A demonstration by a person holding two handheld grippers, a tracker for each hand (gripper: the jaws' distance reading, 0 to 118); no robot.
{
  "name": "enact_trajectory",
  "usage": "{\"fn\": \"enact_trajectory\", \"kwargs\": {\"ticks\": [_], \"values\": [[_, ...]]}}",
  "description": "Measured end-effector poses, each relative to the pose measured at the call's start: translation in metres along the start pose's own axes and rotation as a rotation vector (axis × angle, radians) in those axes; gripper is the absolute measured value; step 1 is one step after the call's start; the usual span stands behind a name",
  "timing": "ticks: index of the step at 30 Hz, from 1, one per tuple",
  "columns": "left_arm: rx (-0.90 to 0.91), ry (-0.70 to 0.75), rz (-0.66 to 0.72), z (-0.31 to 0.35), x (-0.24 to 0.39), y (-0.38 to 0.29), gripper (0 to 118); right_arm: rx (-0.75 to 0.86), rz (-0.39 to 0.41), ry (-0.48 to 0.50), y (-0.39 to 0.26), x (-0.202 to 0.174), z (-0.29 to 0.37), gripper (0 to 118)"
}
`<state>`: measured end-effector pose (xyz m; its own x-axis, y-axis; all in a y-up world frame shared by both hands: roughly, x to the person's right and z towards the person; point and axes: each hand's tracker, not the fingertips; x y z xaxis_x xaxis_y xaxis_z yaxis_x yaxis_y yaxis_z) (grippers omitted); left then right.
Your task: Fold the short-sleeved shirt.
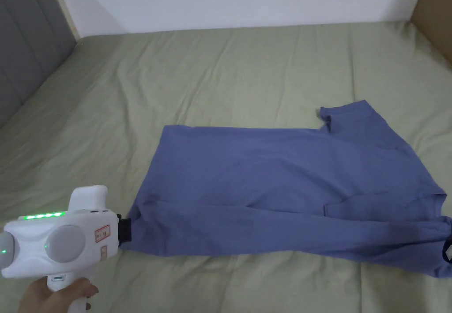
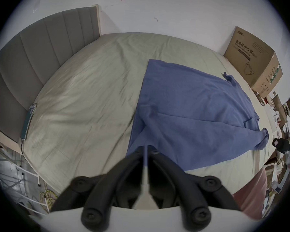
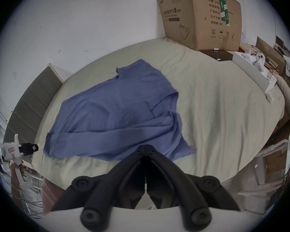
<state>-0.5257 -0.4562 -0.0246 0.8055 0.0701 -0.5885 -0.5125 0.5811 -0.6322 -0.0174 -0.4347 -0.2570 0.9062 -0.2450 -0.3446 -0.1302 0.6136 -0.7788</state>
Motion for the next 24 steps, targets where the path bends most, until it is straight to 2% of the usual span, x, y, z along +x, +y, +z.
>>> {"fn": "enact_trajectory", "kwargs": {"ticks": [2,3,4,6,8,9,10,11,12,14,16,17,20,21,22,23,24], "values": [[-0.023,0.019,0.015,-0.017,-0.003,0.006,63,-0.013,0.001,-0.008,-0.003,-0.002,-0.003,0],[-0.027,0.001,0.033,-0.025,-0.005,0.008,74,-0.015,-0.006,-0.007,-0.005,-0.002,-0.003,0],[-0.031,-0.005,0.051,-0.037,-0.006,0.010,78,-0.018,-0.022,0.004,-0.005,0.002,-0.005,0],[-0.114,0.008,0.081,-0.064,-0.005,0.009,76,-0.013,-0.044,0.007,-0.008,0.005,-0.004,0],[-0.233,0.021,0.055,-0.091,-0.003,-0.001,66,-0.012,-0.054,-0.017,-0.011,0.011,-0.002,0],[-0.177,0.065,0.014,-0.086,-0.001,-0.002,61,-0.008,-0.066,-0.028,-0.013,0.015,-0.001,0],[-0.144,0.059,-0.012,-0.077,0.006,0.000,42,-0.011,-0.081,-0.037,-0.014,0.020,0.001,0],[-0.149,0.070,-0.017,-0.070,0.007,0.004,2,-0.009,-0.106,-0.053,-0.015,0.025,0.003,5],[-0.129,0.087,-0.014,-0.067,0.005,0.008,3,-0.004,-0.130,-0.066,-0.015,0.032,0.004,5],[-0.164,0.027,0.053,-0.068,0.001,0.014,3,-0.001,-0.170,-0.096,-0.009,0.043,0.000,16],[-0.150,0.039,0.024,-0.064,0.000,0.015,3,-0.015,-0.177,-0.097,-0.002,0.053,-0.012,68],[-0.143,0.037,0.020,-0.060,0.000,0.015,3,-0.022,-0.179,-0.086,0.002,0.057,-0.021,85],[-0.127,0.028,0.031,-0.050,0.003,0.015,3,-0.135,-0.223,-0.042,0.004,0.061,-0.055,83],[-0.124,0.025,0.034,-0.048,0.002,0.015,3,-0.170,-0.223,-0.020,0.002,0.061,-0.067,76],[-0.123,0.022,0.036,-0.046,0.005,0.016,3,-0.232,-0.225,-0.047,-0.001,0.057,-0.081,57],[-0.123,0.020,0.037,-0.045,0.005,0.016,3,-0.266,-0.195,-0.135,-0.006,0.049,-0.088,24],[-0.126,0.016,0.040,-0.043,0.004,0.016,3,-0.182,-0.150,-0.140,-0.009,0.046,-0.085,22]]}}
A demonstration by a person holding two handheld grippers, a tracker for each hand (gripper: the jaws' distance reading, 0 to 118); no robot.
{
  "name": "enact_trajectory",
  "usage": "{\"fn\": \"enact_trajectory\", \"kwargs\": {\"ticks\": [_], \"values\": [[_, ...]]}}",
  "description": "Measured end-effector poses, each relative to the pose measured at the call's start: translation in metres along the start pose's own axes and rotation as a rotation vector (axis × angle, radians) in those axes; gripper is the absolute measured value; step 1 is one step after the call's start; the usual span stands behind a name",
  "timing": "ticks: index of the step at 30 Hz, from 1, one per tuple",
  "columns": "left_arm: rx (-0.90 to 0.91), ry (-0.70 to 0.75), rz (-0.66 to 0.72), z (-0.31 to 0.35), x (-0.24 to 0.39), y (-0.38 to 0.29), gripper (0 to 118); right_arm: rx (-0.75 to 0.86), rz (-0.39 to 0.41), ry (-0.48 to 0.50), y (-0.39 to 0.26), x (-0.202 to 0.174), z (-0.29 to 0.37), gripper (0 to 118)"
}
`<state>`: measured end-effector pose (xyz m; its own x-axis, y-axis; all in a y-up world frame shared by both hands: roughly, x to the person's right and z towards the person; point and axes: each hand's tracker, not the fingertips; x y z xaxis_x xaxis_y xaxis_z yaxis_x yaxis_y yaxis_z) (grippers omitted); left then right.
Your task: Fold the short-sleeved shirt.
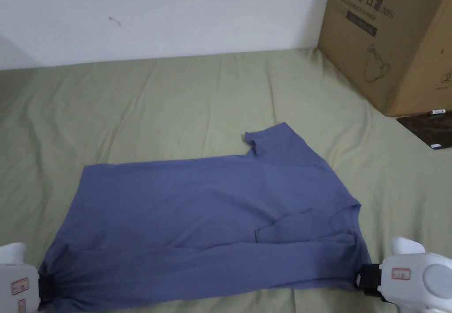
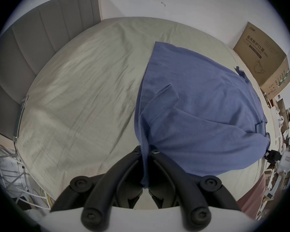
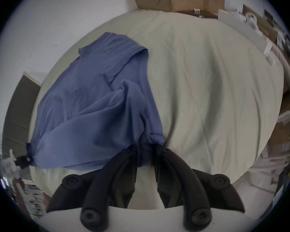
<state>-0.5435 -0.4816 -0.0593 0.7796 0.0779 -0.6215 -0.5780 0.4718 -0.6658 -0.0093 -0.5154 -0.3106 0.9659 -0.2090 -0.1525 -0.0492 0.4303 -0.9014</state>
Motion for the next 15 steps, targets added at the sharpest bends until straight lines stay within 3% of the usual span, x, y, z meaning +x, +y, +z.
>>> {"fn": "enact_trajectory", "kwargs": {"ticks": [2,5,9,15], "values": [[0.002,0.000,-0.004,0.004,0.002,0.000,3,0.010,0.011,0.022,0.001,-0.006,0.012,12],[0.010,0.001,-0.022,0.015,0.002,-0.001,3,0.008,0.028,0.035,0.005,-0.004,0.020,11],[0.026,-0.013,-0.029,0.039,-0.005,-0.008,3,0.038,-0.017,0.091,0.008,0.008,0.048,11],[-0.019,-0.007,-0.016,0.062,-0.015,-0.050,3,0.020,0.050,0.070,-0.007,0.024,0.073,11]]}}
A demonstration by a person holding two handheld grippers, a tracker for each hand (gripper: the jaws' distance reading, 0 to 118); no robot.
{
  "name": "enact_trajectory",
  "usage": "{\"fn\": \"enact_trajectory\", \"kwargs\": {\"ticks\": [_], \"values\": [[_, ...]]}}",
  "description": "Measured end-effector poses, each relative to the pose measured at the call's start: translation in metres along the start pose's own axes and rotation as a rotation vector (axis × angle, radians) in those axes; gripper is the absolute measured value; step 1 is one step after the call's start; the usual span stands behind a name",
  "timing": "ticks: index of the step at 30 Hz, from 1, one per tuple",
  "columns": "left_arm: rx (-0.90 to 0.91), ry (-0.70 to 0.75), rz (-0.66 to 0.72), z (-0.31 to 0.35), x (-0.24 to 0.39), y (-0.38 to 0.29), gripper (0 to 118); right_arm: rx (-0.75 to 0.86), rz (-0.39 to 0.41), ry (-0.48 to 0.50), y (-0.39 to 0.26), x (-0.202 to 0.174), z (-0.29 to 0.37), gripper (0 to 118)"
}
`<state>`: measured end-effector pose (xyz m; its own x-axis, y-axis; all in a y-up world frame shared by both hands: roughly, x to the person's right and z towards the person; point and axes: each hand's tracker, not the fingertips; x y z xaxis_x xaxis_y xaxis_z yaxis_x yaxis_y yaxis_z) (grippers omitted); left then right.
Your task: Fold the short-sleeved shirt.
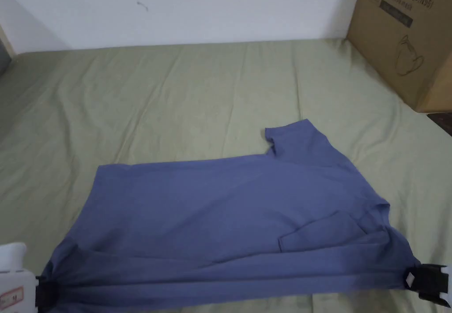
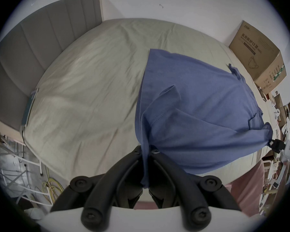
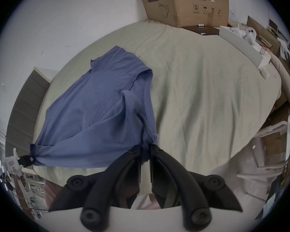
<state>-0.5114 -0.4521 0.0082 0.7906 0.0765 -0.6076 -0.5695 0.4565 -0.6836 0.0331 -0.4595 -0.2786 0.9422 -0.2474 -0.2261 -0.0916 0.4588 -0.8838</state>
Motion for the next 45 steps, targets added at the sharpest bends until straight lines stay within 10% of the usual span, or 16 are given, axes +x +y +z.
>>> {"fn": "enact_trajectory", "kwargs": {"ticks": [5,8,9,13,16,29,31,32,34,40,45], "values": [[-0.013,0.067,0.005,-0.015,-0.003,-0.026,22,-0.035,0.002,-0.032,-0.019,0.003,-0.012,13],[0.027,0.096,-0.015,-0.005,0.001,-0.015,99,0.009,0.081,-0.120,-0.014,-0.009,-0.003,63],[0.080,0.046,-0.009,0.002,0.004,-0.009,102,0.044,0.109,-0.104,-0.008,-0.015,0.006,71],[0.169,-0.052,-0.024,0.022,0.024,0.020,89,0.144,0.153,0.018,0.017,-0.043,0.028,64],[0.185,-0.013,-0.068,0.017,0.050,0.036,0,0.181,0.179,0.036,0.033,-0.070,0.020,2],[0.168,-0.068,-0.024,-0.029,0.070,0.106,0,0.136,0.200,0.101,0.165,-0.098,-0.083,2],[0.170,-0.072,-0.019,-0.033,0.073,0.112,0,0.045,0.248,0.128,0.202,-0.099,-0.112,38],[0.166,-0.070,-0.022,-0.036,0.075,0.116,0,0.016,0.243,0.156,0.218,-0.097,-0.128,80],[0.162,-0.045,-0.034,-0.042,0.076,0.121,0,-0.024,0.239,0.105,0.241,-0.097,-0.157,97],[0.122,-0.024,0.001,-0.059,0.068,0.122,0,-0.086,0.189,-0.021,0.272,-0.085,-0.221,96],[0.096,0.005,-0.002,-0.066,0.064,0.120,0,-0.016,0.262,-0.035,0.250,-0.089,-0.218,53]]}}
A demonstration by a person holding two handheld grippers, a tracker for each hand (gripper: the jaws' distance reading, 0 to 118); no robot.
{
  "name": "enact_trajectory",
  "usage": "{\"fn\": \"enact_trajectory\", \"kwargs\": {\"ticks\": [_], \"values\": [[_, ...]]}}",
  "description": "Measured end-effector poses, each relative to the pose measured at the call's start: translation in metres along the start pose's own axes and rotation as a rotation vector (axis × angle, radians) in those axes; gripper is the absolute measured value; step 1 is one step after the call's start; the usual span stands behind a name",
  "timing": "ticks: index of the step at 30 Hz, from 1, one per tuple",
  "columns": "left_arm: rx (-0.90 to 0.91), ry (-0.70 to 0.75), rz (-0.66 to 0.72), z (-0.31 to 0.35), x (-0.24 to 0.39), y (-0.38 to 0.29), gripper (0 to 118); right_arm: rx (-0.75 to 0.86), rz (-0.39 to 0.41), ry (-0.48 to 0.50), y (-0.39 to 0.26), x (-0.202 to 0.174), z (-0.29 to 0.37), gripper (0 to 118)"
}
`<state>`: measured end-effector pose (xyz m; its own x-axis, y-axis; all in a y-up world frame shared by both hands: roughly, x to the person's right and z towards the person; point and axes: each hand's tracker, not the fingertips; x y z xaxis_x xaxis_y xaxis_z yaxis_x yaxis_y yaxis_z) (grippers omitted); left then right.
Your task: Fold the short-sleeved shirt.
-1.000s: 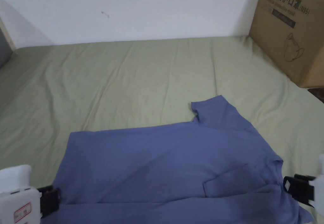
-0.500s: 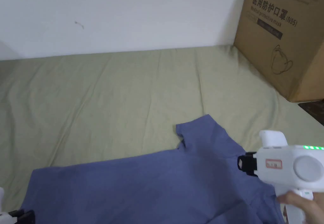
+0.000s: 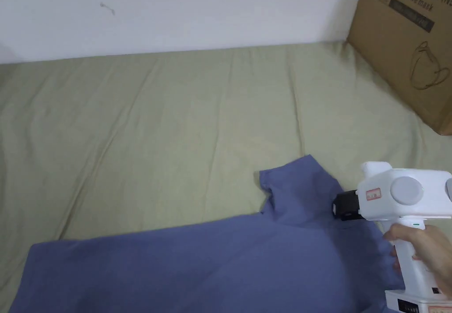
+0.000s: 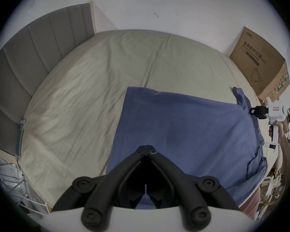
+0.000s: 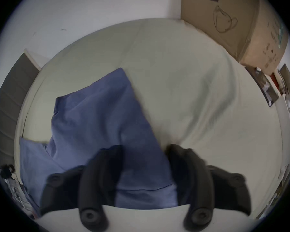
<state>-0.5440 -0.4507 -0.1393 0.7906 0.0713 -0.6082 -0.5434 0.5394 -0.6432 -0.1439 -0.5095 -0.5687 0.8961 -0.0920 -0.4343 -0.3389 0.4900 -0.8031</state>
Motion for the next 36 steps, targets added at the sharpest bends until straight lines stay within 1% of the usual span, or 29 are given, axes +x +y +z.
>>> {"fn": "enact_trajectory", "kwargs": {"ticks": [1,2,3,4,6,8,10,11,12,13,14,15,17,18,20,22,23,24,25,26,27,28,29,33,36], "values": [[-0.002,0.000,0.001,0.000,-0.001,0.000,0,0.001,0.028,-0.011,-0.001,-0.003,0.002,37],[-0.003,-0.005,0.005,0.000,-0.003,0.000,0,0.013,0.039,-0.008,-0.001,-0.005,0.005,16],[-0.004,-0.011,0.011,0.001,-0.005,0.000,0,0.007,0.019,0.014,0.000,-0.006,0.007,3],[-0.002,-0.011,0.016,0.001,-0.005,0.001,0,0.004,0.002,0.050,0.003,-0.010,0.010,3],[0.010,-0.009,0.017,0.002,-0.009,0.004,0,0.035,0.035,0.058,0.003,-0.020,0.018,3],[0.027,-0.005,0.017,-0.002,-0.012,0.011,0,0.059,0.092,0.013,0.007,-0.028,0.023,3],[0.010,-0.008,-0.012,-0.014,-0.016,0.027,0,0.060,0.088,0.019,0.011,-0.028,0.027,3],[-0.016,0.025,-0.052,-0.021,-0.014,0.037,12,0.059,0.086,0.021,0.013,-0.025,0.028,3],[0.009,0.052,-0.073,-0.028,-0.012,0.047,31,0.058,0.081,0.021,0.015,-0.023,0.029,3],[0.024,0.054,-0.087,-0.036,-0.011,0.055,60,0.058,0.078,0.018,0.015,-0.022,0.030,3],[0.021,0.043,-0.077,-0.052,-0.015,0.068,98,0.055,0.078,0.016,0.015,-0.019,0.030,3],[0.011,0.045,-0.056,-0.064,-0.016,0.080,107,0.052,0.075,0.016,0.014,-0.017,0.030,3],[0.014,0.006,0.002,-0.088,-0.017,0.098,103,0.045,0.064,0.022,0.012,-0.014,0.028,3],[-0.004,0.016,0.029,-0.101,-0.017,0.106,103,0.045,0.048,0.031,0.011,-0.011,0.027,3],[-0.029,0.016,0.023,-0.130,-0.015,0.112,104,0.037,0.006,0.064,0.009,-0.008,0.025,3],[-0.110,0.017,0.020,-0.152,-0.013,0.111,101,0.035,-0.005,0.062,0.008,-0.007,0.025,3],[-0.137,0.003,0.013,-0.160,-0.011,0.107,79,0.036,-0.006,0.064,0.008,-0.008,0.026,3],[-0.131,0.066,-0.023,-0.160,-0.006,0.101,62,0.038,-0.006,0.066,0.007,-0.008,0.028,3],[-0.073,0.044,-0.042,-0.153,-0.003,0.101,62,0.037,-0.005,0.069,0.007,-0.008,0.030,3],[-0.084,0.056,-0.036,-0.153,-0.006,0.104,55,0.040,-0.003,0.070,0.006,-0.009,0.033,3],[-0.073,0.079,-0.057,-0.150,-0.006,0.107,38,0.043,-0.001,0.076,0.007,-0.009,0.036,3],[-0.075,0.069,-0.058,-0.147,-0.005,0.108,11,0.045,-0.002,0.083,0.007,-0.009,0.041,3],[-0.081,0.050,-0.047,-0.145,-0.005,0.109,2,0.047,-0.010,0.092,0.007,-0.009,0.046,3],[-0.048,0.014,-0.088,-0.110,-0.008,0.102,2,0.093,-0.020,0.128,0.005,-0.006,0.080,3],[0.023,-0.016,-0.076,-0.055,-0.012,0.095,2,0.122,-0.023,0.161,-0.004,-0.002,0.115,3]]}}
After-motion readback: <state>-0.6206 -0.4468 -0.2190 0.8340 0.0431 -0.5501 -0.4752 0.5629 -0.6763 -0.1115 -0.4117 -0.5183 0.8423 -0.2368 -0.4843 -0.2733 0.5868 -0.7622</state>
